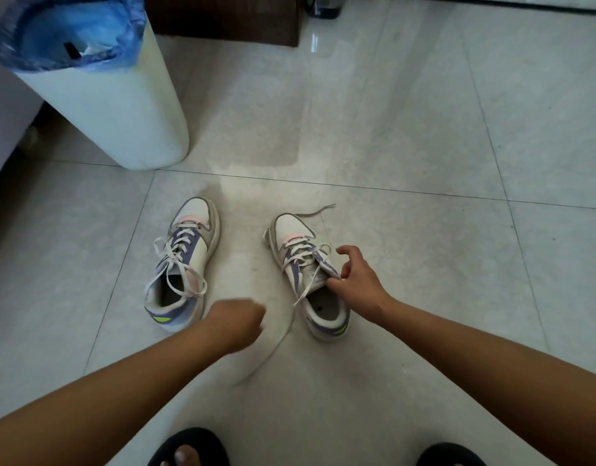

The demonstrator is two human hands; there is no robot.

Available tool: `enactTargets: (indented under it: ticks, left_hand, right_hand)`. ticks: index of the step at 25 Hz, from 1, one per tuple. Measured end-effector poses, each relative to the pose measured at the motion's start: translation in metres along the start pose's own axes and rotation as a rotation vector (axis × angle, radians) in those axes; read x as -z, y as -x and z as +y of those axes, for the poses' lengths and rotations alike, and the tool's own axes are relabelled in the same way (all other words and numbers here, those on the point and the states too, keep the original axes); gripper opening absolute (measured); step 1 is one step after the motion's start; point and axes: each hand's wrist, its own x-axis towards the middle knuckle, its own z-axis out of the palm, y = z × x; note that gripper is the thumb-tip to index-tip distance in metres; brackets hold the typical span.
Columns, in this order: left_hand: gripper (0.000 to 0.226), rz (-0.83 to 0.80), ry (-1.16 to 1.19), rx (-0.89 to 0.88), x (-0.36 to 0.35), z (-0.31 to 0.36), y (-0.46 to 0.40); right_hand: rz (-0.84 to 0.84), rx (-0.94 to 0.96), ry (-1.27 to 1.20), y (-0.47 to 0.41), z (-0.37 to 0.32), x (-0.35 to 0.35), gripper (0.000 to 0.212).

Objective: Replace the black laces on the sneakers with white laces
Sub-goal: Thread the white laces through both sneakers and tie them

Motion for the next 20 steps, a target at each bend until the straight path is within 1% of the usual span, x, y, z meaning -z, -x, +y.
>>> enactTargets:
  ticks: [1, 2, 3, 4, 6, 7, 9, 10, 11, 14, 15, 16, 17, 19, 20]
  left_hand:
    - [0.028, 0.232, 0.12, -0.011, 0.014, 0.007, -0.005]
    - [0.028, 0.398, 0.217, -0.012, 0.026, 0.015, -0.011]
    - [0.029, 0.494, 0.288, -0.006, 0.034, 0.025, -0.019]
    - [0.03, 0.527, 0.34, 0.005, 0.04, 0.034, -0.025]
    - [0.035, 0.473, 0.424, 0.042, 0.042, 0.052, -0.034]
    - [0.038, 0.45, 0.462, 0.066, 0.04, 0.056, -0.037]
    - [0.038, 0.467, 0.5, 0.106, 0.038, 0.057, -0.041]
    - [0.036, 0.477, 0.5, 0.121, 0.036, 0.056, -0.042]
    - [0.034, 0.474, 0.508, 0.133, 0.034, 0.053, -0.043]
    - [0.024, 0.448, 0.607, 0.146, 0.03, 0.046, -0.043]
    - [0.023, 0.449, 0.623, 0.146, 0.029, 0.044, -0.043]
    - [0.022, 0.45, 0.627, 0.148, 0.028, 0.043, -0.042]
    - [0.022, 0.45, 0.636, 0.152, 0.028, 0.044, -0.042]
    - [0.021, 0.437, 0.704, 0.166, 0.027, 0.047, -0.043]
    - [0.02, 0.425, 0.75, 0.172, 0.028, 0.048, -0.044]
  right_hand:
    - [-0.019, 0.02, -0.001, 0.0, 0.001, 0.001, 0.054]
    - [-0.037, 0.035, -0.014, -0.001, 0.003, 0.002, 0.051]
    - [-0.048, 0.042, -0.039, -0.002, 0.004, 0.003, 0.045]
    - [-0.047, 0.04, -0.076, -0.003, 0.002, 0.004, 0.038]
    - [-0.013, 0.027, -0.151, -0.007, -0.004, 0.004, 0.026]
    - [0.024, 0.034, -0.149, -0.01, -0.008, 0.004, 0.023]
    - [0.082, 0.061, -0.124, -0.016, -0.016, 0.005, 0.015]
    - [0.075, 0.054, -0.149, -0.019, -0.019, 0.005, 0.01]
    - [0.041, 0.011, -0.229, -0.021, -0.021, 0.005, 0.007]
    - [-0.16, -0.278, -0.641, -0.023, -0.023, 0.01, 0.022]
    - [-0.187, -0.344, -0.704, -0.024, -0.023, 0.012, 0.024]
    - [-0.189, -0.388, -0.693, -0.025, -0.022, 0.014, 0.024]
    - [-0.17, -0.411, -0.62, -0.024, -0.022, 0.015, 0.023]
    - [-0.101, -0.363, -0.401, -0.015, -0.022, 0.016, 0.015]
    - [-0.086, -0.292, -0.301, -0.01, -0.019, 0.014, 0.018]
